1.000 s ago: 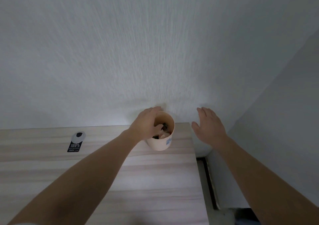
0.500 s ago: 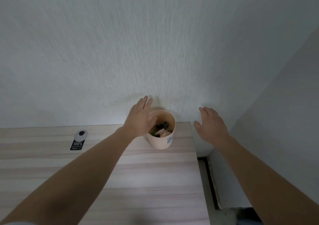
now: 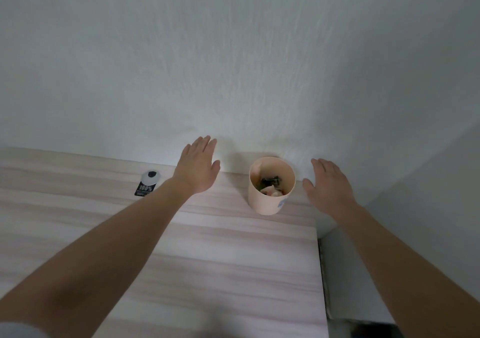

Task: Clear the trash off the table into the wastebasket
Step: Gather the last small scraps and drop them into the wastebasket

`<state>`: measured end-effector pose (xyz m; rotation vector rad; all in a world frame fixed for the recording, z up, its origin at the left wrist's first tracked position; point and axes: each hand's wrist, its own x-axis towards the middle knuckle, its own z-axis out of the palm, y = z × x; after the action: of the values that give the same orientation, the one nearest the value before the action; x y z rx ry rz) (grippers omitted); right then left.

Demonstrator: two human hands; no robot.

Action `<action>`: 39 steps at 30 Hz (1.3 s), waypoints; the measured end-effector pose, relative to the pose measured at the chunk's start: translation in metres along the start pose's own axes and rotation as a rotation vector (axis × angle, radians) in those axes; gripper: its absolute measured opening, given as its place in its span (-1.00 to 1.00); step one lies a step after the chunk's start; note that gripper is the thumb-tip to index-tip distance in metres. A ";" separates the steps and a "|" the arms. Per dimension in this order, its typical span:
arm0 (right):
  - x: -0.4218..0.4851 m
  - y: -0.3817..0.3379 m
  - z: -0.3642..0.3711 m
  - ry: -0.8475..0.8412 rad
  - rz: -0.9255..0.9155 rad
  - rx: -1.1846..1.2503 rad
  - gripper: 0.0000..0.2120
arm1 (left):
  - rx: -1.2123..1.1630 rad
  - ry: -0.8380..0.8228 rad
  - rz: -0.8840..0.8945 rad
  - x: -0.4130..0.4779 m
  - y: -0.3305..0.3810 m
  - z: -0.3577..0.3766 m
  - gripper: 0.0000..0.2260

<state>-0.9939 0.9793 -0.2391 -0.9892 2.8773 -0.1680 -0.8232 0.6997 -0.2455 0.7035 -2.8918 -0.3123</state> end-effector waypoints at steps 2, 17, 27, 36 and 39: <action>-0.002 -0.014 0.000 0.002 -0.004 -0.022 -0.43 | -0.008 0.006 -0.008 -0.003 -0.015 -0.004 -0.49; -0.021 -0.089 0.016 0.024 0.178 -0.026 -0.49 | -0.050 -0.098 0.259 0.012 -0.083 0.019 -0.52; 0.021 -0.049 0.040 -0.029 0.247 -0.026 -0.43 | -0.064 -0.314 0.290 0.062 -0.043 0.106 -0.52; 0.058 -0.012 0.063 -0.051 0.237 -0.001 -0.43 | -0.077 -0.363 0.311 0.100 -0.022 0.174 -0.57; 0.058 -0.007 0.073 -0.040 0.239 0.018 -0.44 | -0.091 -0.404 0.291 0.102 -0.017 0.191 -0.62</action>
<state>-1.0260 0.9329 -0.3132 -0.6308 2.9197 -0.1535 -0.9425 0.6685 -0.4244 0.2153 -3.2698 -0.6036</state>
